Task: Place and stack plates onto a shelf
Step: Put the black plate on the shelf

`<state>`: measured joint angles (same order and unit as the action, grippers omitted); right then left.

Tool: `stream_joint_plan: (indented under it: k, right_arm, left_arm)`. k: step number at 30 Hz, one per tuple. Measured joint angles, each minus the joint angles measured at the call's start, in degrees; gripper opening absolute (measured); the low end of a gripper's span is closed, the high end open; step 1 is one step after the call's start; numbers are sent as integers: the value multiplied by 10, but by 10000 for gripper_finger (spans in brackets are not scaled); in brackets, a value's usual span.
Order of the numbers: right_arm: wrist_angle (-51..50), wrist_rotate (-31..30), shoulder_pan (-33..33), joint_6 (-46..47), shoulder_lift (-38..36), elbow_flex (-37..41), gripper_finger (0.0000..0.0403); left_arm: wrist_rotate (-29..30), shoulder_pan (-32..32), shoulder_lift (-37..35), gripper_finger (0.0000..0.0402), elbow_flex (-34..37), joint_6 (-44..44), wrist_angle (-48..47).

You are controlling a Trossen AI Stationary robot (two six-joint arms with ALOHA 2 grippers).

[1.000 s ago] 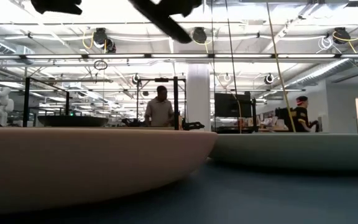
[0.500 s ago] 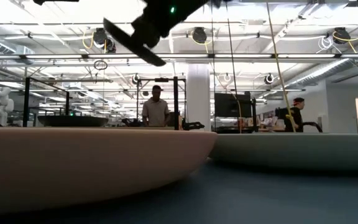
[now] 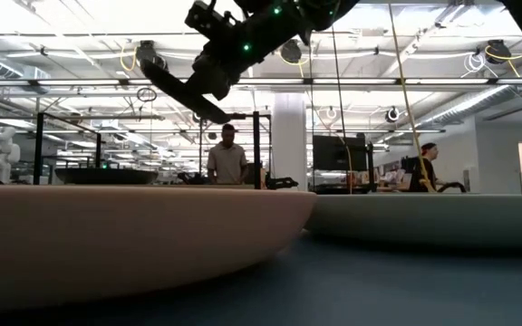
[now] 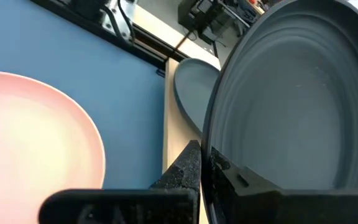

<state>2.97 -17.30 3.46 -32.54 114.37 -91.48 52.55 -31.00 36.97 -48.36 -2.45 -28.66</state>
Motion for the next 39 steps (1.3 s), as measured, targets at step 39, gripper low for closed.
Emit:
stream_joint_plan:
  k: [39]
  right_arm:
    - [-38,43,78,181,38,28,2]
  left_arm:
    - [-2,0,1,232,0,48,20]
